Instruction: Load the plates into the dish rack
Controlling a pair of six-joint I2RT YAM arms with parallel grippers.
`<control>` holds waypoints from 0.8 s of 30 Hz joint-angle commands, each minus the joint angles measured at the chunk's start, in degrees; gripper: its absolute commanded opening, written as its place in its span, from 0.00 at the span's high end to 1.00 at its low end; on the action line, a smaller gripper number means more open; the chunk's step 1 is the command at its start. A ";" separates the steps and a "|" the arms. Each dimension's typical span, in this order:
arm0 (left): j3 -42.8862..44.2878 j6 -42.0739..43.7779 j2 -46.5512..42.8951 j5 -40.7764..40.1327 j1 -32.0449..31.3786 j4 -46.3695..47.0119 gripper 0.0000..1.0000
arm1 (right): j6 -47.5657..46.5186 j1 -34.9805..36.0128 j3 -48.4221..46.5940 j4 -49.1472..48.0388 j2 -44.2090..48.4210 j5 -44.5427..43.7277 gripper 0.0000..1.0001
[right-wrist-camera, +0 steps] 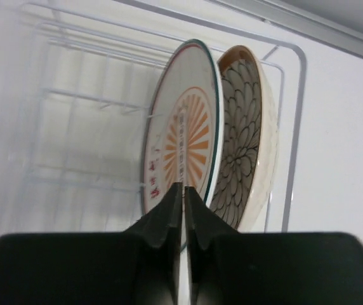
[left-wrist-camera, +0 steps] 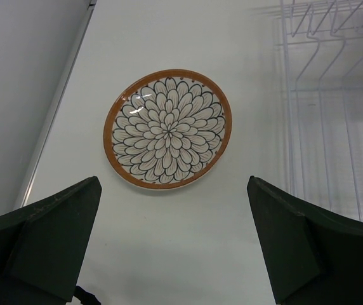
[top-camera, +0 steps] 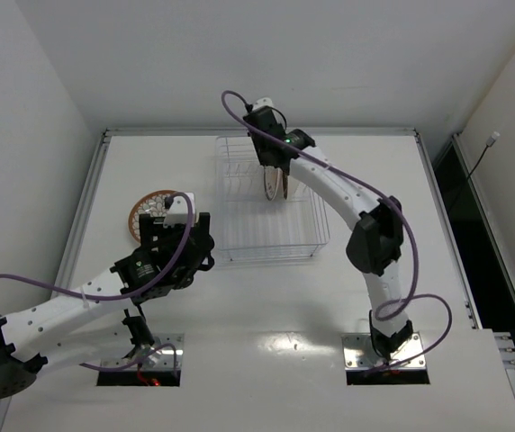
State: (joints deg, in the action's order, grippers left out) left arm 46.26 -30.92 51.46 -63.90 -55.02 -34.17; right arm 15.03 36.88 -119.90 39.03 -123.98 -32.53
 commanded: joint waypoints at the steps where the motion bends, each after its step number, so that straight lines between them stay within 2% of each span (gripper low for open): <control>1: 0.94 -1.25 -1.10 -1.32 0.53 1.13 0.00 | -0.25 0.21 2.29 -4.91 14.16 10.76 0.94; 3: 0.94 -1.95 -1.10 -2.02 0.53 0.60 0.00 | -0.26 0.21 6.76 -6.59 19.02 16.24 0.87; 5: 0.94 -1.95 -0.49 -1.24 1.67 0.60 0.00 | 0.70 0.21 9.84 -7.20 24.03 18.19 0.83; 8: 1.55 -1.95 2.32 1.23 4.13 0.60 0.00 | 3.60 0.21 19.66 -7.21 34.57 22.76 0.77; 9: 1.55 -1.95 3.20 2.45 6.49 0.60 0.00 | 4.48 0.21 21.88 -6.43 39.91 24.78 0.77; 11: 1.55 -0.30 6.26 8.86 11.57 2.70 0.00 | 5.89 0.21 28.80 -5.81 45.56 25.68 0.76; 12: 1.55 1.72 7.59 13.93 13.61 4.71 0.00 | 6.59 0.73 31.19 -5.80 51.33 26.29 0.73; 13: 1.55 2.78 9.08 15.98 15.89 5.34 0.00 | 6.59 0.73 33.56 -5.80 51.39 27.42 0.71; 14: 3.03 2.79 12.40 17.48 18.09 5.35 0.00 | 6.59 0.73 37.68 -5.80 56.87 28.48 0.67; 16: 3.66 5.33 15.15 22.39 25.12 6.66 0.00 | 7.30 0.73 41.30 -4.67 61.12 29.90 0.66; 17: 5.05 6.04 17.33 28.16 29.06 8.23 0.00 | 7.30 0.73 41.84 -2.66 64.01 30.42 0.66; 20: 6.90 9.03 21.12 35.75 31.99 10.44 0.00 | 7.30 0.73 43.78 -0.01 66.93 30.42 0.66; 24: 14.80 10.34 31.66 35.77 32.00 9.56 0.00 | 6.68 0.73 48.96 -1.23 72.03 33.58 0.65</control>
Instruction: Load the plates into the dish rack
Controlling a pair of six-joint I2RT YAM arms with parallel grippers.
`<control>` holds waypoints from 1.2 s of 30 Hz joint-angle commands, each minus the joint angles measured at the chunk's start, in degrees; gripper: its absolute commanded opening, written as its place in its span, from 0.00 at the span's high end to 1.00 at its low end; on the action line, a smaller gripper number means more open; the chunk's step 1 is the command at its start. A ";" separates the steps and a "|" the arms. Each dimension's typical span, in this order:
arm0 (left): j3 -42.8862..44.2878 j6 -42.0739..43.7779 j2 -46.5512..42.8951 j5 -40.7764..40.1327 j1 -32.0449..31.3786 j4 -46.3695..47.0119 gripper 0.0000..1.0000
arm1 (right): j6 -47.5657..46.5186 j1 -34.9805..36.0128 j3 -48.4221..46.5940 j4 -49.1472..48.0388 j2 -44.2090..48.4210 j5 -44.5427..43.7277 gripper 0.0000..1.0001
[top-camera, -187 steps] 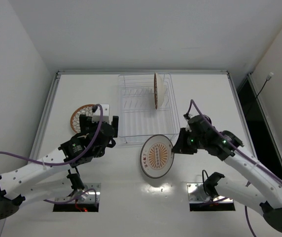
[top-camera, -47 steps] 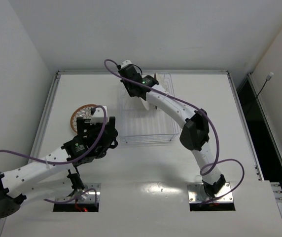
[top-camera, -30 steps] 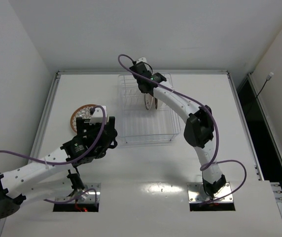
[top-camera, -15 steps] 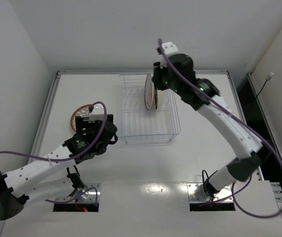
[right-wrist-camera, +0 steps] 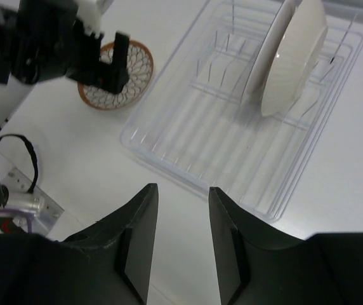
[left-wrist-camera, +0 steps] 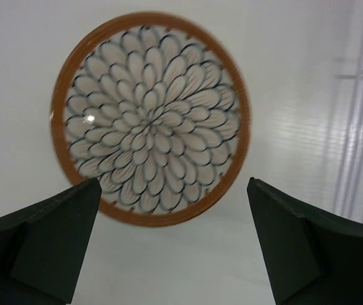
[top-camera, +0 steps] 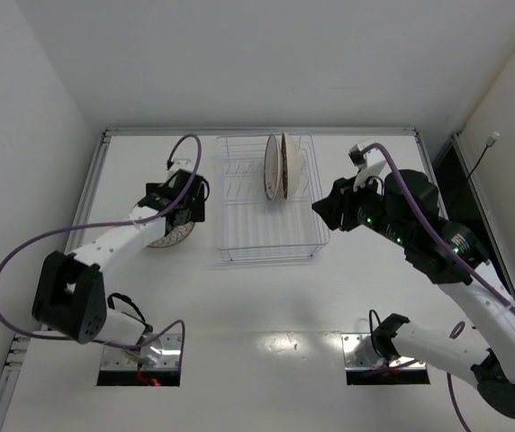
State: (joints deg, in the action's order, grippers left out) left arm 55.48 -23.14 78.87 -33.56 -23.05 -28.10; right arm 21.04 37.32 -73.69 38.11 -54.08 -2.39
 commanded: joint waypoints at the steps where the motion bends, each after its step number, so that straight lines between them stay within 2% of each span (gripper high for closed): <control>1: 6.56 2.57 7.67 5.44 0.02 3.49 0.00 | 0.67 0.30 4.24 -0.31 3.45 3.45 0.65; 7: 7.36 4.41 13.67 5.43 1.24 6.21 0.00 | -0.65 -0.23 4.26 1.97 4.51 5.29 0.65; 13: 9.11 4.41 20.26 4.38 1.25 4.89 0.00 | -1.79 -0.23 3.11 3.03 5.04 5.82 0.65; 18: 10.26 4.41 25.27 4.56 1.25 2.43 0.15 | -1.79 -0.23 2.59 2.50 3.90 6.35 0.65; 24: 12.10 5.47 28.53 7.54 1.78 0.59 0.24 | -1.79 -0.23 0.83 2.50 2.05 6.87 0.65; 26: 12.72 5.47 29.50 7.55 1.78 -0.03 0.33 | -1.79 -0.23 0.31 2.50 1.53 6.88 0.65; 27: 12.72 5.47 30.19 7.55 1.78 -0.55 0.50 | -1.79 -0.23 0.30 2.50 0.92 6.88 0.65; 29: 13.24 5.47 30.72 7.55 1.78 -0.56 0.67 | -1.79 -0.23 0.30 3.02 0.91 6.88 0.65; 30: 13.25 5.47 30.73 7.55 1.78 -1.34 0.80 | -1.79 -0.23 0.30 3.03 0.91 6.88 0.65; 33: 13.77 5.47 31.43 7.02 1.78 -2.48 1.00 | -1.26 -0.23 -0.23 3.03 0.91 6.88 0.65; 36: 14.30 4.86 31.96 5.71 1.78 -3.01 1.00 | -0.73 -0.23 -0.23 3.03 0.91 6.88 0.65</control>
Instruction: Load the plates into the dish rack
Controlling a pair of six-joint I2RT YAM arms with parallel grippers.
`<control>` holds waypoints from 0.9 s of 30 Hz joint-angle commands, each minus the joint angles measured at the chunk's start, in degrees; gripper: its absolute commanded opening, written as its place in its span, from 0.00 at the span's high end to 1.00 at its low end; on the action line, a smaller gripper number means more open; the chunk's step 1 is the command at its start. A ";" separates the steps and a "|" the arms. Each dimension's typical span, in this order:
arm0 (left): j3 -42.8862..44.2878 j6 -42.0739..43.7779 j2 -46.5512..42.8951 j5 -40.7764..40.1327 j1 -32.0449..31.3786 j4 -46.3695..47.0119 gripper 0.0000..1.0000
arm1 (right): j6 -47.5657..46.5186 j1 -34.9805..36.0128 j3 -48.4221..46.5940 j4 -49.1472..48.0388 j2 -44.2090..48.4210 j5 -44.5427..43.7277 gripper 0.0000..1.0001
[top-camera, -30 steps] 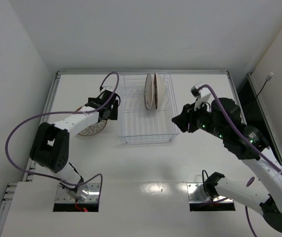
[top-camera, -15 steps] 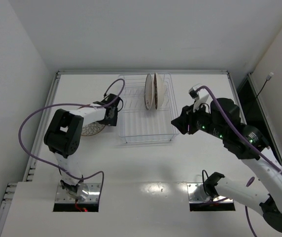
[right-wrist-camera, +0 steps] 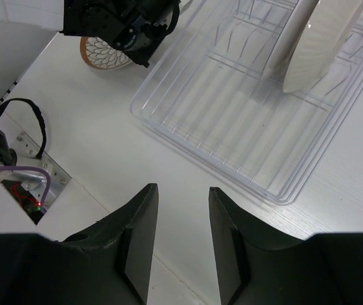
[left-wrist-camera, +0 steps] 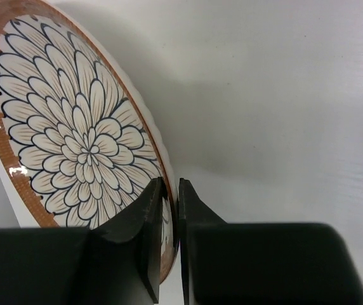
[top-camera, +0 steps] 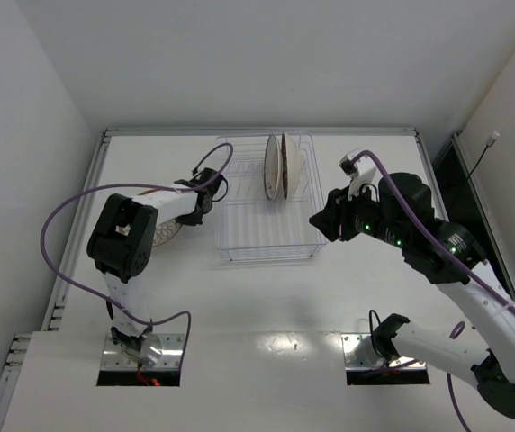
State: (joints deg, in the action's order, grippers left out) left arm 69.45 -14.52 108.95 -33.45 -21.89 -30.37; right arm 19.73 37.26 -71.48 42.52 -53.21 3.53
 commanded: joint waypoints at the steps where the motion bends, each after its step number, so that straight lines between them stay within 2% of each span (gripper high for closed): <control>1: 0.86 -3.76 1.19 4.63 0.62 -0.74 1.00 | 0.58 -0.17 -2.43 -0.87 0.04 0.95 0.65; 5: 0.86 -5.77 -4.17 1.99 0.62 -1.44 1.00 | 1.10 -0.17 -2.43 -0.25 0.56 0.95 0.65; 9: 5.77 -8.23 -13.13 0.14 0.62 -6.00 1.00 | 2.33 -0.17 -2.43 -0.25 1.79 0.95 0.65; 12: 16.39 -9.12 -18.50 0.14 0.10 -9.70 1.00 | 2.86 -0.17 -1.91 -0.25 3.02 0.95 0.65; 13: 23.64 -9.64 -19.81 0.14 0.09 -11.97 1.00 | 2.86 -0.17 -1.91 -0.25 3.03 0.95 0.65; 14: 27.37 -9.65 -19.82 0.14 -0.78 -12.78 1.00 | 2.86 -0.17 -1.91 0.36 3.55 0.95 0.65; 17: 40.00 -9.12 -21.22 9.86 -1.66 -12.09 1.00 | 2.86 -0.17 -1.30 0.37 4.26 0.17 0.65; 19: 43.82 -10.34 -21.23 19.08 -2.27 -9.90 1.00 | 2.86 -0.17 -0.59 0.89 4.86 -0.45 0.66; 20: 44.36 -10.96 -22.10 27.48 -2.28 -5.27 1.00 | 2.86 -0.17 -0.59 0.90 4.87 -0.45 0.67; 22: 40.61 -14.64 -24.82 33.95 -2.28 1.77 1.00 | 3.47 -0.17 0.99 0.90 6.18 -0.98 0.67; 23: 36.93 -16.31 -25.36 39.46 -1.76 8.51 1.00 | 3.48 -0.17 0.99 0.90 6.71 -0.98 0.67; 27: 29.88 -24.66 -23.61 53.64 2.37 23.04 1.00 | 3.48 -0.17 1.79 1.68 8.03 -0.98 0.67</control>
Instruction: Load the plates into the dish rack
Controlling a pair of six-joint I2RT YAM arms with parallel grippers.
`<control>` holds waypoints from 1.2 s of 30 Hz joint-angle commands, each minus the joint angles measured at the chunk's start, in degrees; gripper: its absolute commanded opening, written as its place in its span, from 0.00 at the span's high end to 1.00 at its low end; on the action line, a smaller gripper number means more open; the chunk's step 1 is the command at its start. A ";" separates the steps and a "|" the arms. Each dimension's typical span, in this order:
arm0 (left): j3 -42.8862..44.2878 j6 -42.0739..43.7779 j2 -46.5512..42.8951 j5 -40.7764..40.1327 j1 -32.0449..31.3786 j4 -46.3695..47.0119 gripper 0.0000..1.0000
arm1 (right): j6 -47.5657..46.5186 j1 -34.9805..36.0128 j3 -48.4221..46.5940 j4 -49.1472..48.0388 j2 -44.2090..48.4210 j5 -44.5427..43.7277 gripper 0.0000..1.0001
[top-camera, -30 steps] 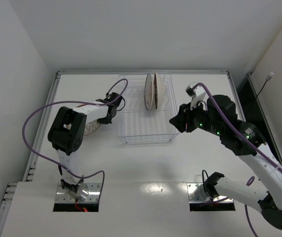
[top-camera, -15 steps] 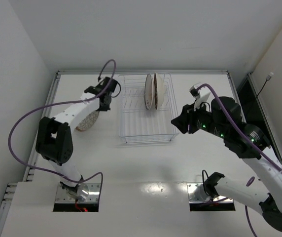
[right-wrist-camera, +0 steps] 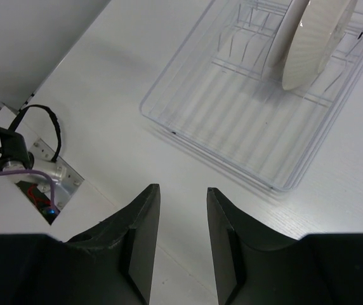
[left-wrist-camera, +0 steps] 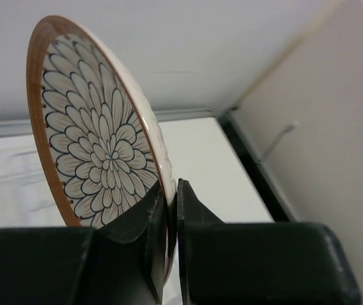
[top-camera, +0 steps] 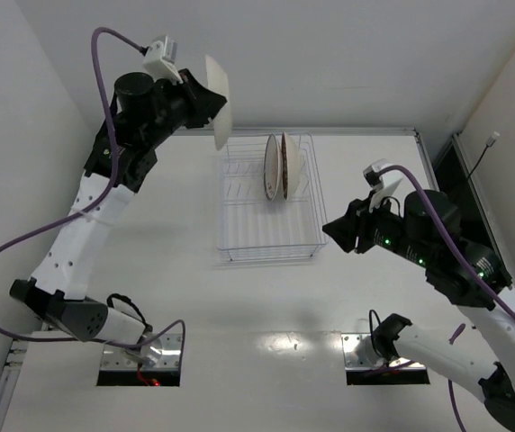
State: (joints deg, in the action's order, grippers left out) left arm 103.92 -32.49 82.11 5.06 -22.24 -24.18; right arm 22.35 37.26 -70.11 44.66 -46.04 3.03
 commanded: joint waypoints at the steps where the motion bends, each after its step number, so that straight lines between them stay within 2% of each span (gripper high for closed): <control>1: -6.69 -9.75 3.85 18.90 2.73 24.63 1.00 | 0.85 -0.17 0.41 -0.46 1.47 -1.09 0.67; 3: -10.91 -12.93 5.16 21.99 3.43 31.27 1.00 | 0.33 -0.17 0.41 0.34 2.00 -1.70 0.67; 6: -11.55 -18.91 10.60 29.38 5.10 39.28 1.00 | -0.81 -0.17 -0.11 0.86 2.53 -1.71 0.67; 8: -11.55 -20.33 12.46 30.27 5.63 41.92 1.00 | -0.82 -0.17 -0.12 0.86 2.54 -1.71 0.67; 14: -20.06 -25.16 13.51 30.89 6.77 51.60 1.00 | -1.43 -0.17 -0.12 0.86 4.46 -2.85 0.67; 30: -26.22 -22.35 15.28 24.30 6.77 48.62 1.00 | -2.49 -0.17 -0.65 3.06 4.47 -3.38 0.67; 36: -28.07 -21.74 14.13 17.98 6.77 48.00 1.00 | -2.49 -0.17 -0.65 4.20 4.47 -3.38 0.67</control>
State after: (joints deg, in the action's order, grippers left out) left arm 74.67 -54.30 100.84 26.02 -15.77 15.03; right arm 20.53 37.26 -70.06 48.90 -41.58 0.16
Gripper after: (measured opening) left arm 0.043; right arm 0.327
